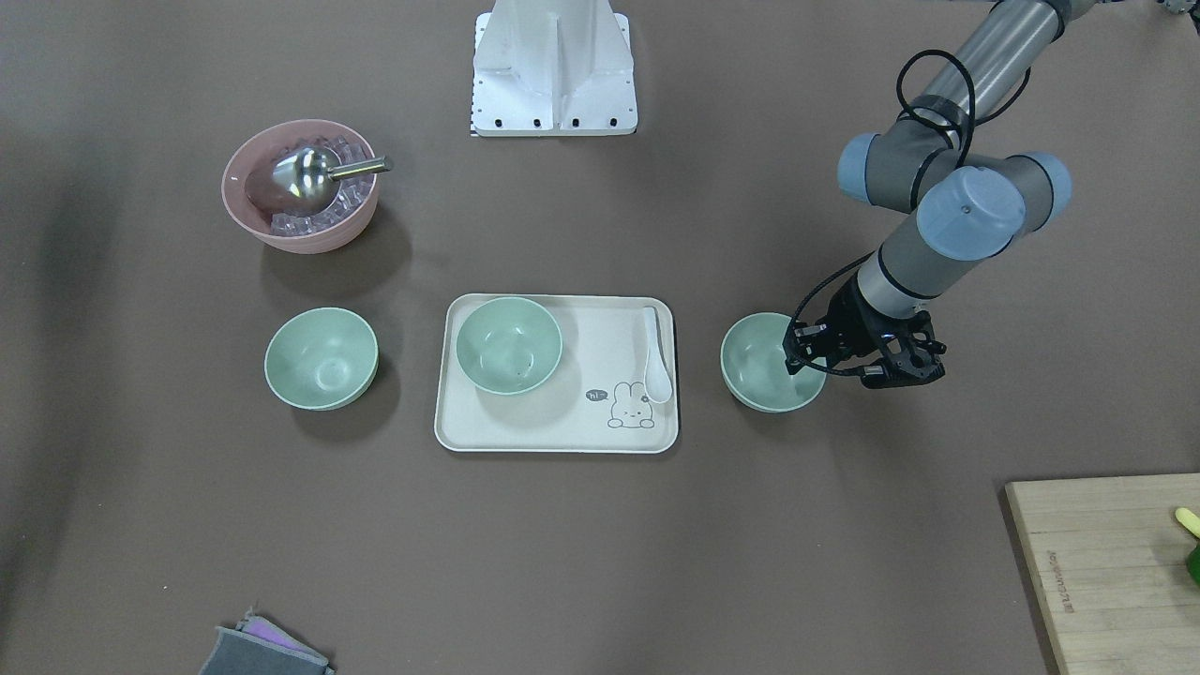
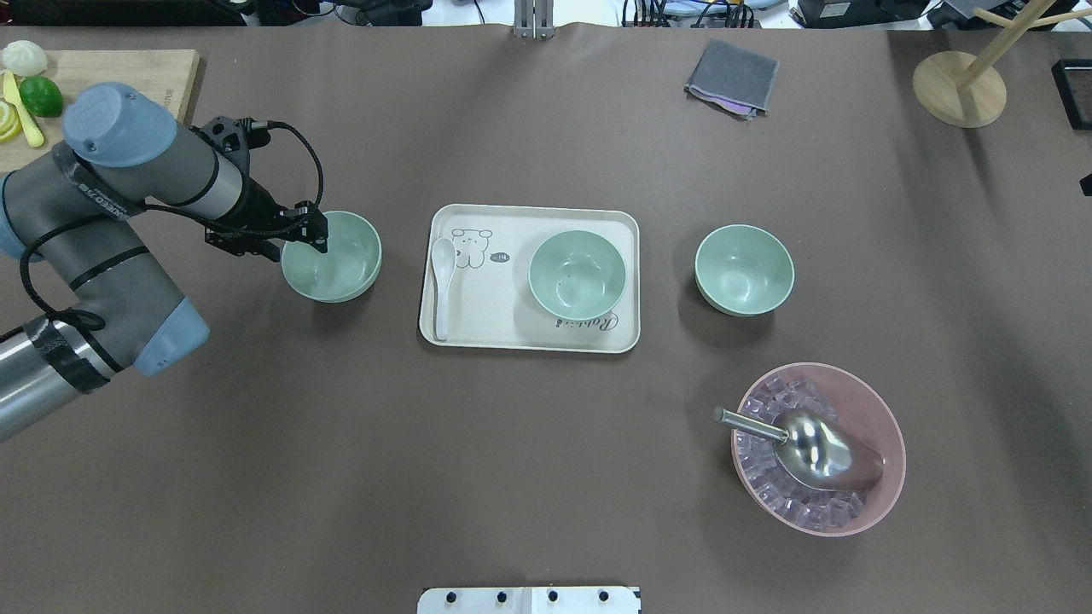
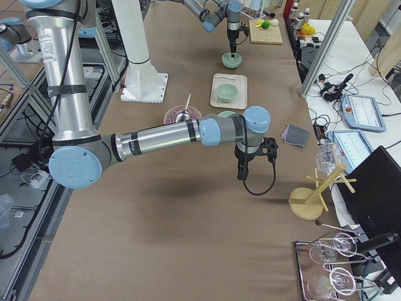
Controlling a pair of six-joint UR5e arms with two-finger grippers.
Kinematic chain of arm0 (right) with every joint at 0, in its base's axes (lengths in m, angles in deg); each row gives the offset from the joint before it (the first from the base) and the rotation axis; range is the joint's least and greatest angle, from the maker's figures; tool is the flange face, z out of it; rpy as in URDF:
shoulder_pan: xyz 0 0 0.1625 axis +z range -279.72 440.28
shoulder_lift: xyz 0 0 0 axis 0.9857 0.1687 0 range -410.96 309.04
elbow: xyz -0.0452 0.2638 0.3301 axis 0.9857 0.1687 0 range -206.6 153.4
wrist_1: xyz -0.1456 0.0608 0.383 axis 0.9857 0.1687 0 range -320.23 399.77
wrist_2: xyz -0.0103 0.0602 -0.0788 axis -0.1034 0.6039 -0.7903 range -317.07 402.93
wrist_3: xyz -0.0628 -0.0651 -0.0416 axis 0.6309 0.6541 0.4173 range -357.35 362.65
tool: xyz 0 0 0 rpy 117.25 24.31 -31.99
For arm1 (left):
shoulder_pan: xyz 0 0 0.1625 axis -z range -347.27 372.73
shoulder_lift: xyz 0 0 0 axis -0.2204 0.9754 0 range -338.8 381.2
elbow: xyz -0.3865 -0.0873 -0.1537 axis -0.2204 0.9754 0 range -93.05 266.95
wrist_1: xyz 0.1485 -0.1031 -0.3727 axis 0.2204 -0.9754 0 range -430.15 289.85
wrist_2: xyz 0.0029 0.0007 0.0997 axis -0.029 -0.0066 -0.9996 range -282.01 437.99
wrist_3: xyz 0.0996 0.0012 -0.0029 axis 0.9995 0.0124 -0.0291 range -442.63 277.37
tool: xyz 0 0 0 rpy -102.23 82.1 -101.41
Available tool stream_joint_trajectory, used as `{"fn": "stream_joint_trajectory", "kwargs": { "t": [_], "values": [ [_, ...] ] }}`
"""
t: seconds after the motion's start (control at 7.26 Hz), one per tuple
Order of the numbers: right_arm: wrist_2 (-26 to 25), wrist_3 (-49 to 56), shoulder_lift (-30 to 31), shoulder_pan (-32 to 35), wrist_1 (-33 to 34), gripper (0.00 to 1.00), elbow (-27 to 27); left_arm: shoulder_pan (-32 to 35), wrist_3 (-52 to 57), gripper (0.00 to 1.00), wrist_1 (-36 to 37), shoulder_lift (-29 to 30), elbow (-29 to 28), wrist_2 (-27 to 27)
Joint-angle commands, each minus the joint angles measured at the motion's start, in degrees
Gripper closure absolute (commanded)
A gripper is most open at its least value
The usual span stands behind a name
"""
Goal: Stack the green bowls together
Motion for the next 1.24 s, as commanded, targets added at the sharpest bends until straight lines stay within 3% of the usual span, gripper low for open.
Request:
{"fn": "stream_joint_trajectory", "kwargs": {
  "t": [0.0, 0.28, 0.41, 0.55, 0.83, 1.1],
  "values": [
    [0.00, 0.00, -0.10, -0.19, 0.00, 0.00, 0.04, -0.01, -0.12, 1.00, 0.00, -0.02, -0.25, 0.42],
    [0.00, 0.00, -0.18, -0.19, 0.00, 0.00, 0.12, 1.56, -0.12, 1.00, 0.09, -1.06, 1.85, 3.38],
    [0.09, 0.00, -0.19, -0.27, 0.00, 0.00, -0.05, 6.27, -0.20, 1.00, 0.44, -0.98, 2.12, 11.07],
    [0.09, -0.52, -0.27, -0.88, 0.00, 0.00, -0.23, 9.01, -0.29, 1.00, 0.70, -0.55, 2.30, 15.32],
    [-0.17, -10.57, -0.19, -7.45, -2.79, 0.00, -3.03, 8.87, -2.12, 1.00, 1.14, 1.11, 1.69, 15.01],
    [-2.44, -27.53, -0.10, -16.23, -14.18, 0.00, -4.88, 8.25, -10.62, 1.00, 1.14, 6.63, 0.38, 14.40]
  ]
}}
